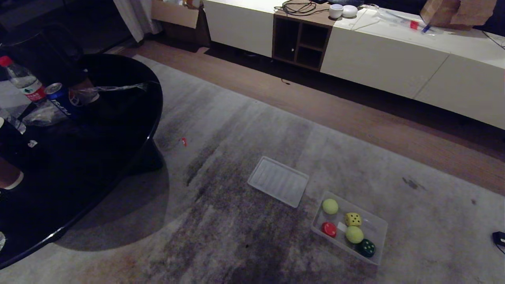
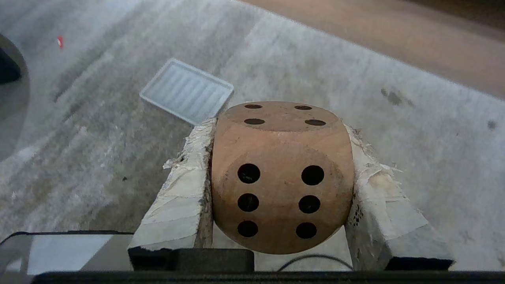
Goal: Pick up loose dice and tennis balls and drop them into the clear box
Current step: Put the toys in the box
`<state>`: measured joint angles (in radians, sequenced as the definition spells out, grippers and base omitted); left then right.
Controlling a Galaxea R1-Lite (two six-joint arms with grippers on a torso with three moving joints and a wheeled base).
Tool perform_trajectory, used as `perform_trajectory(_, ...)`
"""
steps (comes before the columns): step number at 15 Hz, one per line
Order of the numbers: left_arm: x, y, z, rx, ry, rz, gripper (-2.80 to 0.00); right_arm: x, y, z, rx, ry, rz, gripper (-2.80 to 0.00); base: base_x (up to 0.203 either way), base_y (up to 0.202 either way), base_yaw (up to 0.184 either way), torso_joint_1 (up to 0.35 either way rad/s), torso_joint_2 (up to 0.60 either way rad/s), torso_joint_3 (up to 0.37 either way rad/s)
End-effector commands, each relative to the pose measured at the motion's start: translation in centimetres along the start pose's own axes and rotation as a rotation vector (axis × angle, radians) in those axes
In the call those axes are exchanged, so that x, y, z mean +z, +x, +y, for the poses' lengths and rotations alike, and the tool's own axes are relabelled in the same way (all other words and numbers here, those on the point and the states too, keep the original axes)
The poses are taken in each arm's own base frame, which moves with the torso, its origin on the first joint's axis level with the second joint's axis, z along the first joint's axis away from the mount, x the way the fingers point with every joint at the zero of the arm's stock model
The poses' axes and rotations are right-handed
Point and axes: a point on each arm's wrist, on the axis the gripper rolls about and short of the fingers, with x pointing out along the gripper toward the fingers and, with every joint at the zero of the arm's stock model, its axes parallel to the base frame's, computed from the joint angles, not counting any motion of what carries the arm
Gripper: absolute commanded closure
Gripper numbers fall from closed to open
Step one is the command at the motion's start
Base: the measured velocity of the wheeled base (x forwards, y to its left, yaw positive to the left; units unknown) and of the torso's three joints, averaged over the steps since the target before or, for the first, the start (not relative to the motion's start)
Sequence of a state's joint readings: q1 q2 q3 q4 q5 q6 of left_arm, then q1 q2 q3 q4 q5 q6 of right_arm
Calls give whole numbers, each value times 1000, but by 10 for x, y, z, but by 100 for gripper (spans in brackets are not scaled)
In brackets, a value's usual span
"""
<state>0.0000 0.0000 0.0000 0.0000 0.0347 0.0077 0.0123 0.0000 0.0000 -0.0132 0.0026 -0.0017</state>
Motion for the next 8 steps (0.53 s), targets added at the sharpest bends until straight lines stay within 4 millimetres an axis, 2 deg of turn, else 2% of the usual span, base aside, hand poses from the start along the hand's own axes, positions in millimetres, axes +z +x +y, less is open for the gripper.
perform_trajectory(1,0,0,0,1,0,3,0,-2,1,0,0,0,7,0,0,0,0,-3,0,-201)
perform_trajectory(8,0,0,0,-1,0,3,0,-2,1,0,0,0,7,0,0,0,0,1,3,-196)
